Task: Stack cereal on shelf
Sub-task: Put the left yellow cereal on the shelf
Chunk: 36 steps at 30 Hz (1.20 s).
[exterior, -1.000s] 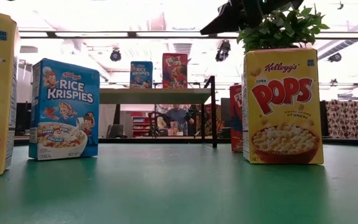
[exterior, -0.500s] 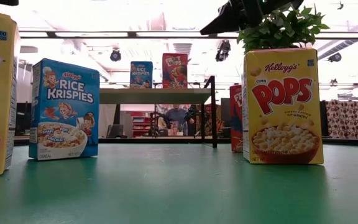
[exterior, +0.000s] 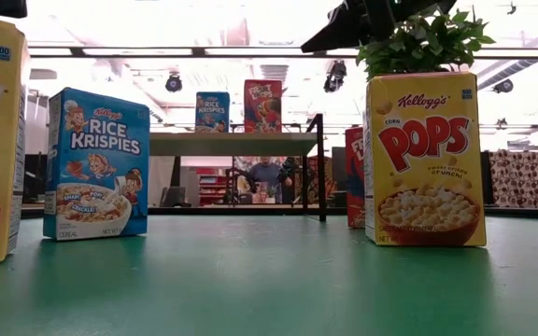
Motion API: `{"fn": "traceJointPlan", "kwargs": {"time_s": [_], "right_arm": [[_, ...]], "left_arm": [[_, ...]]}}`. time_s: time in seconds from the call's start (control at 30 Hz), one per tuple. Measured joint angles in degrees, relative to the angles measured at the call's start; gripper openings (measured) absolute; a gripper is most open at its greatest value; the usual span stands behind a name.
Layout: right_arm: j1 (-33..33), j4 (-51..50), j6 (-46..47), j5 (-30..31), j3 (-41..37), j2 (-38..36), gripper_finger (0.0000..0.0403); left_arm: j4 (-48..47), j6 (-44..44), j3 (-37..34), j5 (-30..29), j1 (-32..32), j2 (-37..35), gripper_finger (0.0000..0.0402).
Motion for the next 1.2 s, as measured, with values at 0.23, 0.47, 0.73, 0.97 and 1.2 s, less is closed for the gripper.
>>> {"fn": "traceJointPlan", "kwargs": {"time_s": [0.23,0.47,0.73,0.97,1.2], "right_arm": [[-0.01,0.02,0.0,0.01,0.0,0.0,0.0013],[-0.01,0.02,0.0,0.02,0.0,0.0,0.0013],[0.0,0.02,0.0,0.02,0.0,0.0,0.0013],[-0.01,-0.24,0.0,0.02,-0.02,0.0,0.0013],[-0.01,-0.26,0.0,0.02,-0.02,0.0,0.0013]], "left_arm": [[0.36,0.24,0.0,0.02,-0.04,0.0,0.0204],[0.36,1.06,0.0,0.02,0.02,0.0,0.0174],[-0.29,2.05,0.28,0.15,0.02,-0.02,0.0154],[-1.44,8.57,5.15,1.52,0.02,-0.02,0.0153],[-8.23,16.47,15.46,1.53,0.09,-0.04,0.0153]]}}
